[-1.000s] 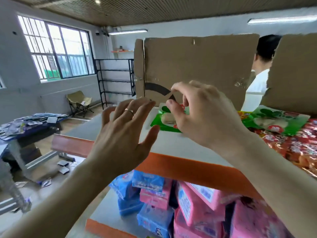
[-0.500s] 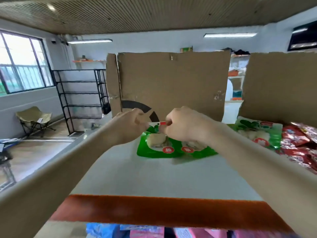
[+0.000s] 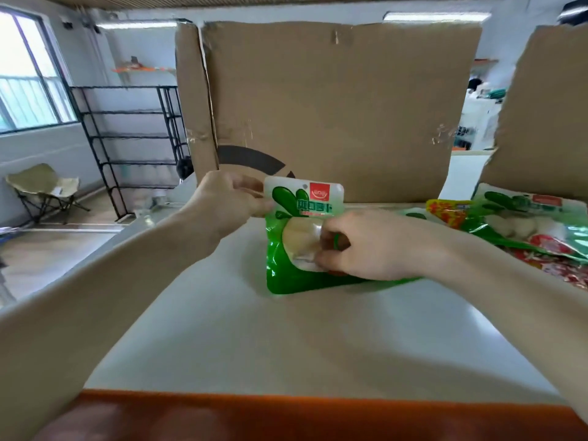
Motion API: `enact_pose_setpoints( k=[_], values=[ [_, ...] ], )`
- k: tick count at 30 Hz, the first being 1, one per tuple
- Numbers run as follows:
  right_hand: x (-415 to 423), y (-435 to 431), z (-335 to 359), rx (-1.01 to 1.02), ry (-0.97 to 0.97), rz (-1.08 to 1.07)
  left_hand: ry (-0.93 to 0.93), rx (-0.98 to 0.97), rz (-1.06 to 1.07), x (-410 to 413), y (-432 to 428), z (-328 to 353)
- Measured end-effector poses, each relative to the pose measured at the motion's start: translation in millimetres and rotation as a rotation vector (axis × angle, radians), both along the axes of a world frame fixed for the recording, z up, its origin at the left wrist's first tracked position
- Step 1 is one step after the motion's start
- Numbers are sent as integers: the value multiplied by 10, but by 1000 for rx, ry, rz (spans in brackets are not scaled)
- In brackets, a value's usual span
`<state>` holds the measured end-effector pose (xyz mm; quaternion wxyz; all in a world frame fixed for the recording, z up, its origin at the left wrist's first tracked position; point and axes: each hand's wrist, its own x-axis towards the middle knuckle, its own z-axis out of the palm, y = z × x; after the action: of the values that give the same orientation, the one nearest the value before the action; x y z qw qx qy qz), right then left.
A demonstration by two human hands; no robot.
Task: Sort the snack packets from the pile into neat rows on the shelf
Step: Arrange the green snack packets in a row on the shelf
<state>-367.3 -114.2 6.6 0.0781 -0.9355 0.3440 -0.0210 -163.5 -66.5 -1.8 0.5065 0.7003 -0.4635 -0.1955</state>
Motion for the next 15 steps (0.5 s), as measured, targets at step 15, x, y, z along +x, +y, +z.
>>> enact_pose_setpoints(
  k=[15],
  values=[
    [-69,25,56,266,-609,29,325,-471,-90,-40,379,358]
  ],
)
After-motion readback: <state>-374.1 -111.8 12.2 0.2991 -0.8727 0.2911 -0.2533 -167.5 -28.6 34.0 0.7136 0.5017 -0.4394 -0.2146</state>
